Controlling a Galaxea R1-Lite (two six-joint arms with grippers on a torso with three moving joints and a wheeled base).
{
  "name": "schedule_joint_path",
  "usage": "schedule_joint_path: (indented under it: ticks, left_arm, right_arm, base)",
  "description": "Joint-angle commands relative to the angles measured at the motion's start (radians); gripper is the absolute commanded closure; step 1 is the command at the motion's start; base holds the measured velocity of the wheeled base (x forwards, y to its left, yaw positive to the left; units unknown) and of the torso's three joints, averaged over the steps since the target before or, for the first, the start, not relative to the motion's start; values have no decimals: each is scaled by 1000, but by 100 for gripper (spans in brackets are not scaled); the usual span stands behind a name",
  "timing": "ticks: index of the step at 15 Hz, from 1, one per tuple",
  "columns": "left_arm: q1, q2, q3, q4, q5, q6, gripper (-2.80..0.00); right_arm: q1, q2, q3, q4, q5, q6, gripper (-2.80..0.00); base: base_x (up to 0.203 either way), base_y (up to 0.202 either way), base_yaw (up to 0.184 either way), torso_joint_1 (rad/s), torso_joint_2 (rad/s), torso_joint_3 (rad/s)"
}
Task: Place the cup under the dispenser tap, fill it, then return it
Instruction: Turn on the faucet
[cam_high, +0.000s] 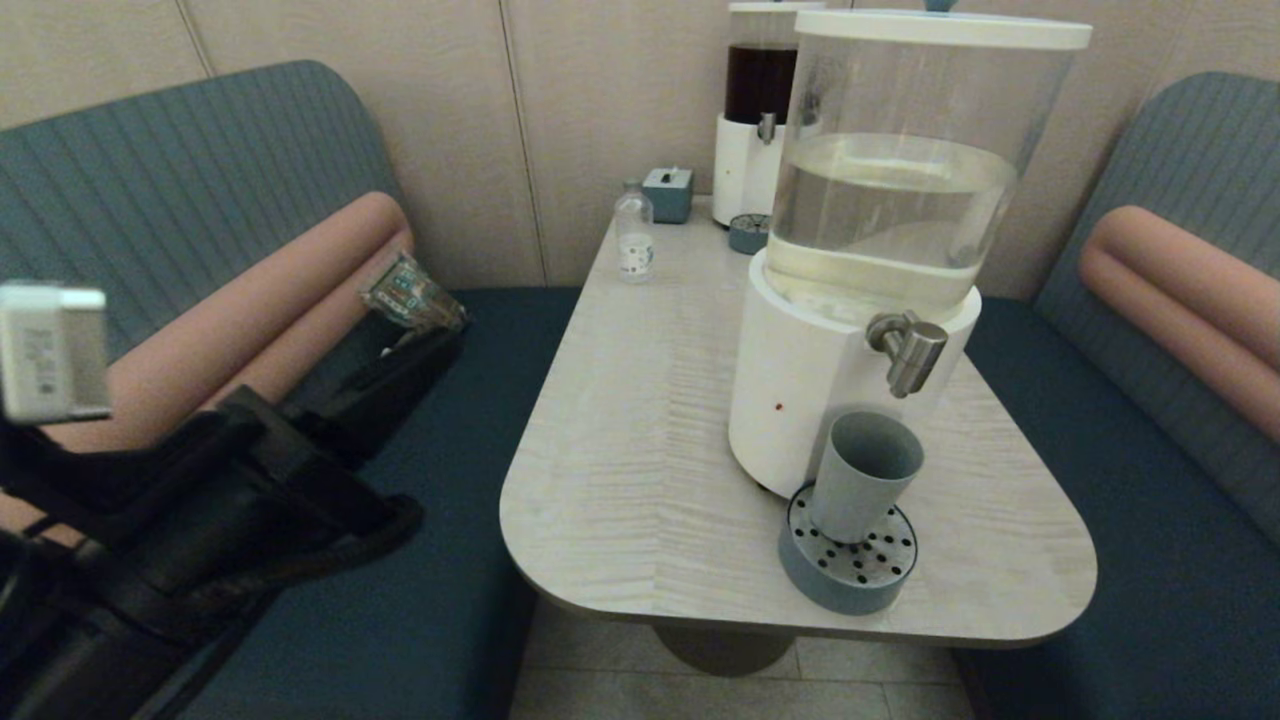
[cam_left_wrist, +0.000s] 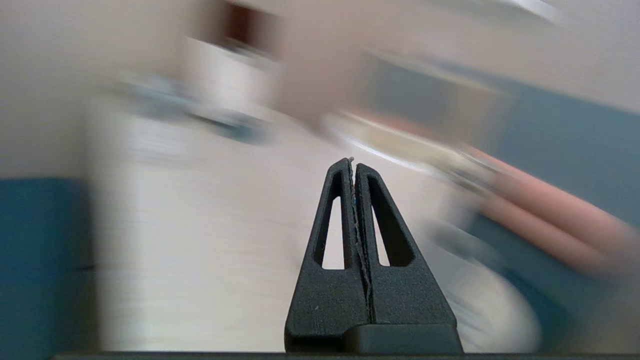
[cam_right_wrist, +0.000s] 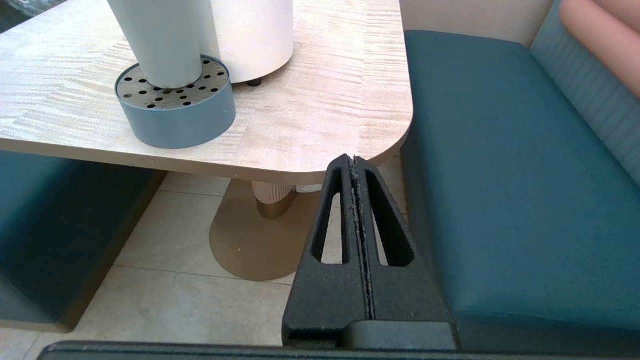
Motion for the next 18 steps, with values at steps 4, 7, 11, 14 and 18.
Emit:
schedule_joint_path:
  ticks: [4, 7, 11, 14, 18]
  left_arm:
    - [452, -404, 72, 33, -15, -16, 0]
    - [496, -691, 75, 255, -62, -5, 0]
    - [510, -1133, 21, 913, -162, 45, 0]
    - [510, -1361, 22, 1424, -142, 280, 0]
    - [510, -1376, 255, 1477, -5, 396, 0]
  right_arm:
    - [0, -1, 14, -1, 0, -1, 0]
    - [0, -1, 14, -1, 1, 0, 0]
    - [0, -1, 14, -1, 1, -1, 0]
    - [0, -1, 14, -1, 0, -1, 0]
    - [1, -1, 14, -1, 1, -1, 0]
  base:
    - [0, 0, 0, 0, 0, 0]
    - [0, 0, 0, 0, 0, 0]
    - [0, 0, 0, 0, 0, 0]
    - [0, 0, 0, 0, 0, 0]
    - [0, 0, 0, 0, 0, 0]
